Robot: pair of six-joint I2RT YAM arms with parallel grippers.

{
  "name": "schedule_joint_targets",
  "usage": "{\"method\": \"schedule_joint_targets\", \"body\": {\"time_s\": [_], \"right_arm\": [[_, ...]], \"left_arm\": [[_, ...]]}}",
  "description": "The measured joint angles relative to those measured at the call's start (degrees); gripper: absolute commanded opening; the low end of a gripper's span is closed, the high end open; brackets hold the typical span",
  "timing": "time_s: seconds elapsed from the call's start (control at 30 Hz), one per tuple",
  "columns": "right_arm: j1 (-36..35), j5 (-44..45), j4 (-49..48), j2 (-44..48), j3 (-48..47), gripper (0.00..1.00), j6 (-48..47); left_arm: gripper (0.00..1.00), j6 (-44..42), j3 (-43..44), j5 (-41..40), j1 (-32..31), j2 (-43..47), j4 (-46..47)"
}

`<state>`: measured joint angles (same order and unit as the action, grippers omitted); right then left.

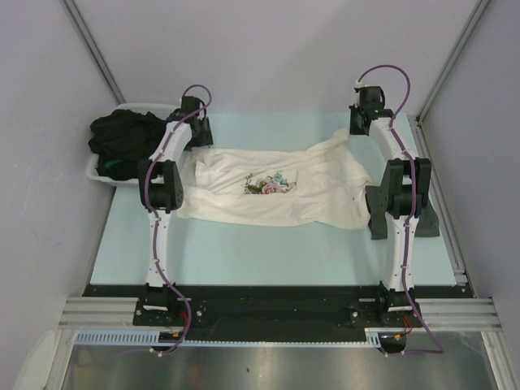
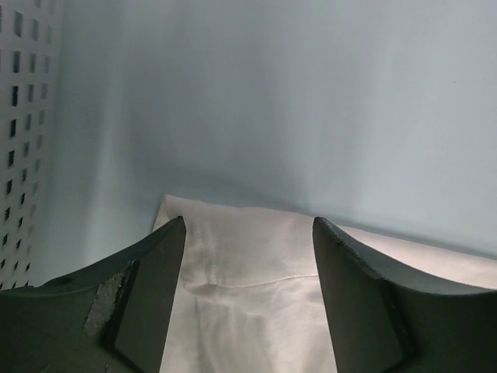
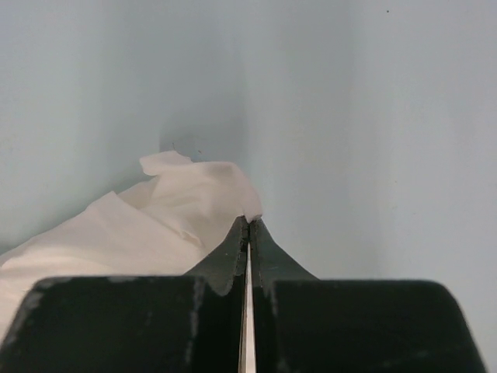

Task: Fold and stack the t-shirts
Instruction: Grap the side of the flattened tshirt furthest away from the robot with both arms

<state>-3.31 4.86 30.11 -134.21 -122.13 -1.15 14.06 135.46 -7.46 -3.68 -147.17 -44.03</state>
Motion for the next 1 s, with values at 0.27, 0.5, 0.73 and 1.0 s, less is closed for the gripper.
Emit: {"method": "schedule_joint_targets", "body": {"time_s": [0.27,0.5,0.73,1.0], "right_arm": [[-0.2,0.0,0.0,0.3,0.3,0.00,-0.2],[-1.2,0.3,0.4,0.3,0.2,0.00,-0.4],[-2.1,0.6,1.2,0.3,0.1,0.00,-1.2],[-2.1,1.1,1.4,0.3,0.1,0.00,-1.9]], "left_arm": [[0.73,-0.7,0.1,-3.2,0.0,-0.8,-2.0],[0.74,-2.3,0.0,-6.4,-0.1,-0.8,-1.9],[0.71,-2.7,0.0,-6.4,0.0,-0.8,-1.9],[0.70,-4.2,0.0,-5.6,0.2,-0.9,-1.7]]}}
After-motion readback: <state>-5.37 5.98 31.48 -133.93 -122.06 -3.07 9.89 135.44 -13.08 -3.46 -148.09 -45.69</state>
